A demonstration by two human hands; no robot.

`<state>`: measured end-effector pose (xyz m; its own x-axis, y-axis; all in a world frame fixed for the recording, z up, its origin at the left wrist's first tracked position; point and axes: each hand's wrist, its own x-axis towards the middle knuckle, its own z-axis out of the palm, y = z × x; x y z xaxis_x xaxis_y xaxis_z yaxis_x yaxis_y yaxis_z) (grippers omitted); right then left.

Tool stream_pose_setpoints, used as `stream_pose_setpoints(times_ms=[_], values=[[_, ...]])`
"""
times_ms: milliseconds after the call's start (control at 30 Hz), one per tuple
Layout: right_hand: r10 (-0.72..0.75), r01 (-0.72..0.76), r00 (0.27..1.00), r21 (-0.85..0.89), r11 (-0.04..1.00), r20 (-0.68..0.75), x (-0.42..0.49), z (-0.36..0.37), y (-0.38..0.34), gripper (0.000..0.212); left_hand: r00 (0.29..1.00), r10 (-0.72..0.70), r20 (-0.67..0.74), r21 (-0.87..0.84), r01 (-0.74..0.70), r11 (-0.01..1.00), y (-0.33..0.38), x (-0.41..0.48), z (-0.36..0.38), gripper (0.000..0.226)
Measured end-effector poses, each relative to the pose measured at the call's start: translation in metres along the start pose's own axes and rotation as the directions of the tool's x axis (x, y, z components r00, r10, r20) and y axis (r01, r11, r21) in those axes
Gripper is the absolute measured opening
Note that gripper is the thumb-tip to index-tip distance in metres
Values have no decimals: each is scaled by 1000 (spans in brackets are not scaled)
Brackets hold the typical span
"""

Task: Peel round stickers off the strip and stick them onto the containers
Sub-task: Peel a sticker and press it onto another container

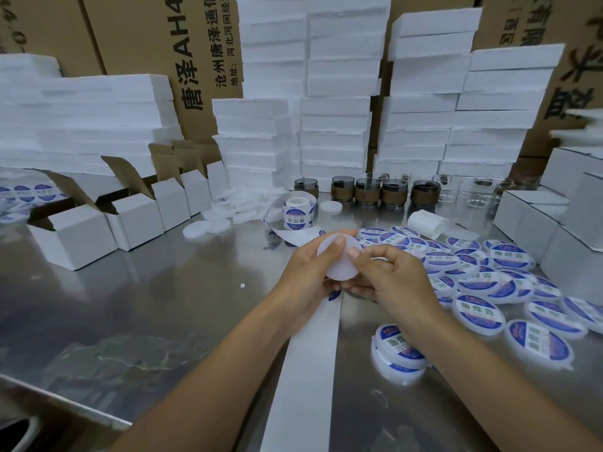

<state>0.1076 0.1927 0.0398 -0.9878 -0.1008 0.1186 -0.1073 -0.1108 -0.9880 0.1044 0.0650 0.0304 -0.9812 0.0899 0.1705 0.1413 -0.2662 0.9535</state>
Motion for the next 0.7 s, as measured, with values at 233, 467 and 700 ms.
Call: stream_pose_setpoints(times_ms=[233, 467, 700], values=[[-329, 399, 887, -898, 186, 326, -6, -7, 5, 36, 933, -3, -360, -271, -101, 957, 16, 10, -24, 16], [-149, 420, 908, -843, 335, 393, -3, -6, 12, 39, 926, -61, -372, -355, -81, 931, 11, 11, -23, 24], [-192, 316, 947, -632, 708, 259, 2, -6, 12, 25, 937, -100, -334, -374, -34, 927, 6, 11, -21, 17]])
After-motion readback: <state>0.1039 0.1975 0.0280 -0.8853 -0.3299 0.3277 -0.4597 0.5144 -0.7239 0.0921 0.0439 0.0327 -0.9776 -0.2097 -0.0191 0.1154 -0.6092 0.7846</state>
